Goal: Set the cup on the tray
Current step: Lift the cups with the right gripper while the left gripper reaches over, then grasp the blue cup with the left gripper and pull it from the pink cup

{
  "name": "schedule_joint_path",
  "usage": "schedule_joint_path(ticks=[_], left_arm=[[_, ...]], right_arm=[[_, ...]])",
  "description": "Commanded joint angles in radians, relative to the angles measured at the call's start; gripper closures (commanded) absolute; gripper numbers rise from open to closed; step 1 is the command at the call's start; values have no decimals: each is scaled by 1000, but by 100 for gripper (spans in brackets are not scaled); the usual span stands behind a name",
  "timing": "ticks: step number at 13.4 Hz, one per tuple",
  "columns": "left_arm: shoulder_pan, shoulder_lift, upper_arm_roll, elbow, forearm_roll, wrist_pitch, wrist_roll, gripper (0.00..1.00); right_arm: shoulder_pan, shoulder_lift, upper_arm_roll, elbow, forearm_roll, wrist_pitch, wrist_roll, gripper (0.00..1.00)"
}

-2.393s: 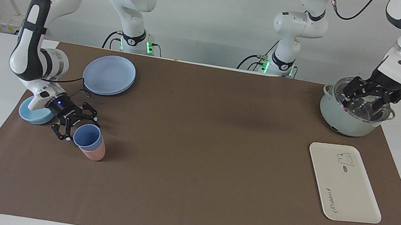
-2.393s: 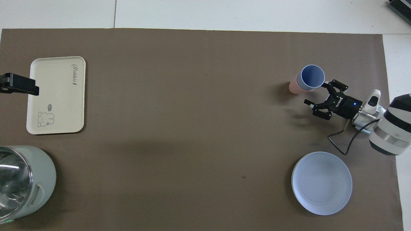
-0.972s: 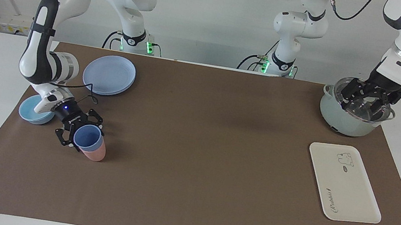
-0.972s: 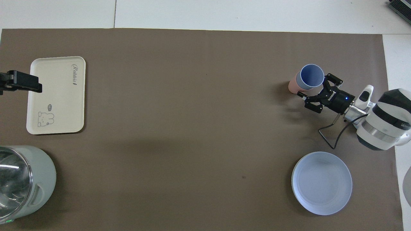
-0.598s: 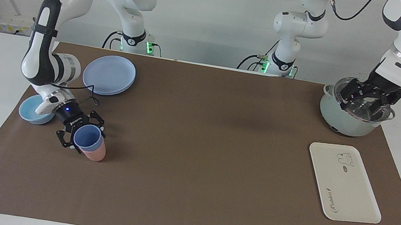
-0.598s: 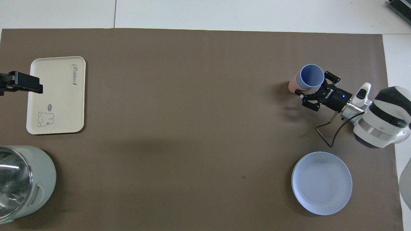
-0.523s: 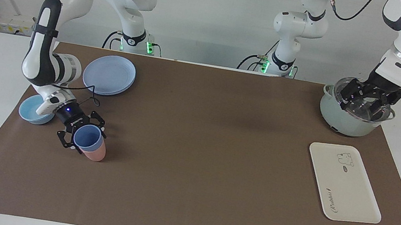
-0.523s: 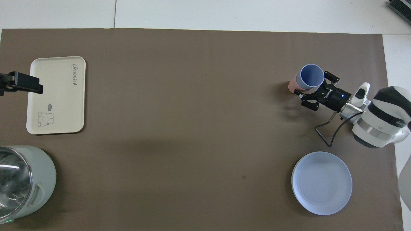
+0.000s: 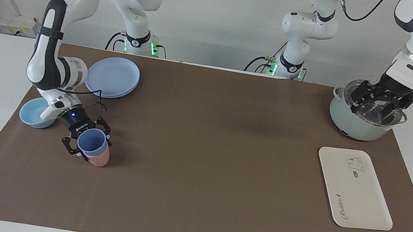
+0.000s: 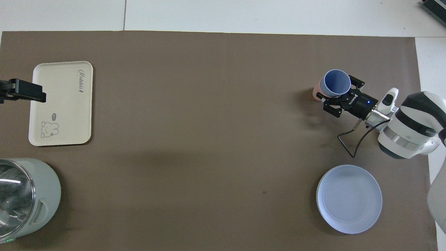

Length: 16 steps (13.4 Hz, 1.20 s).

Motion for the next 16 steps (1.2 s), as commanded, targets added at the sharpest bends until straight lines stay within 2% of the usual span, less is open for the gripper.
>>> schedule_joint_path(ticks=[1,4,8,12,16], left_arm=[[3,-34,2,-55,-4,39,18,0],[3,-39,2,-64,-16,40,18,1],[-12,-34,0,-74,-148,54,18,6],[-55,-1,-3,-75,-372,101,10,6],[-199,91,-3,-75,-584,235,-48,6]], right_arm=[[0,12,9,26,20,21,39,100],[30,-87,9,16,-82,141,119,100],[105,-201,4,16,-385,176,338,100],[213,-276,3,25,-691,219,632,100],[328,-307,4,67,-1016,218,990,100]])
